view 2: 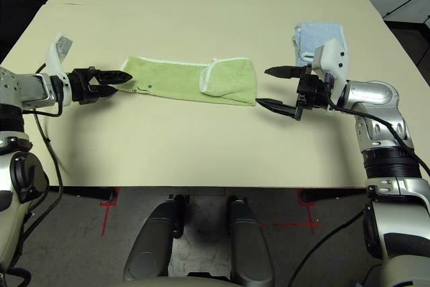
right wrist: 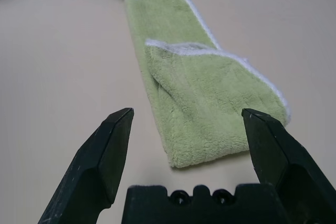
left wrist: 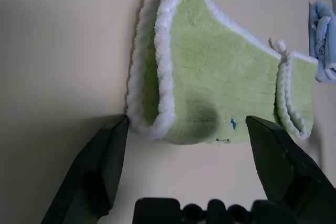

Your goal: Fold the towel and set it aside.

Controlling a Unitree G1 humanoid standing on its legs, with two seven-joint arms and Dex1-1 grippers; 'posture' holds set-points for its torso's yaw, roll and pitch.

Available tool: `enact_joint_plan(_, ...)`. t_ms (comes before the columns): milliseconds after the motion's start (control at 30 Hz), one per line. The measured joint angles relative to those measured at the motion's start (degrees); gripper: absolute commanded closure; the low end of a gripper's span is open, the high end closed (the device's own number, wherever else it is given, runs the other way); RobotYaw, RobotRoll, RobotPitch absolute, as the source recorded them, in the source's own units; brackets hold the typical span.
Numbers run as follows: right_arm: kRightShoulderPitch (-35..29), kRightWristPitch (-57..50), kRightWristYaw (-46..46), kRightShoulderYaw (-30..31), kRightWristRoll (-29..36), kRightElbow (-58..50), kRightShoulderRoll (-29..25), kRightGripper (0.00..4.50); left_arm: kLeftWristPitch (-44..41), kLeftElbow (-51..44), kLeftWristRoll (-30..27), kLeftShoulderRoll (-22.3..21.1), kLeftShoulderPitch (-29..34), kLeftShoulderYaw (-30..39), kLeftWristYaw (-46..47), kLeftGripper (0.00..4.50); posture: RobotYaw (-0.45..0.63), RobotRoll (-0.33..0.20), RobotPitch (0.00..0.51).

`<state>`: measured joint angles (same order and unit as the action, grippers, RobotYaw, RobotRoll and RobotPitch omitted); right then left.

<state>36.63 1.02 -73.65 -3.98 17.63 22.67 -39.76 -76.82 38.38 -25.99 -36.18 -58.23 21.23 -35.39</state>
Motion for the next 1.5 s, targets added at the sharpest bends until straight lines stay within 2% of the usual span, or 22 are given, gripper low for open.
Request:
enact_joint_plan(100, -0.02, -0.03, 0.12, 0.00, 0.00, -0.27, 0.00, 0.00, 0.52, 0.60, -0.31, 0.25, -0.03, 0.69, 1.32, 0.58, 0.07, 0.000, 0.205)
enact_joint_plan(167, -0.19, -0.09, 0.26, 0.00, 0.00, -0.33, 0.00, 0.00, 0.67, 0.80, -0.31, 0.64, -0.03, 0.84, 2.13, 1.25, 0.07, 0.000, 0.204)
enact_joint_plan(433, -1.04, -0.58, 0.78, 0.00, 0.00, -1.10, 0.00, 0.00, 1.20, 1.33, -1.02, 1.76, -0.03, 1.65, 3.63, 4.45, 0.06, 0.000, 0.203)
enact_joint_plan(733, -1.31, -0.63, 0.91, 0.00, -0.01, -1.49, 0.02, 0.00, 1.55, 2.29, -1.37, 1.05, 0.36, 2.47, 4.62, 4.48, 0.08, 0.000, 0.201)
enact_joint_plan(933, -0.51, -0.33, 0.89, 0.09, -0.14, -0.14, 0.19, 0.00, -4.37, -7.23, -3.56, -0.43, 6.36, 4.93, 5.55, 4.48, 0.10, 0.000, 0.197)
enact_joint_plan(1100, 1.09, 0.38, 0.82, 0.21, -0.60, 1.81, 0.46, 0.00, -11.19, -18.57, -5.15, 2.64, 10.09, 11.80, 9.10, 4.48, 0.12, 0.000, 0.196)
enact_joint_plan(1233, 2.50, 0.70, 0.75, 0.64, -0.82, 4.30, 0.98, 0.00, -14.40, -26.71, -8.73, 5.57, 13.38, 14.78, 11.70, 4.48, 0.13, 0.000, 0.194)
enact_joint_plan(1500, 3.46, 1.65, 0.40, 0.98, -1.04, 6.75, 1.28, 0.00, -14.66, -28.93, -13.15, 6.34, 14.20, 15.50, 15.61, 4.48, 0.12, 0.000, 0.192)
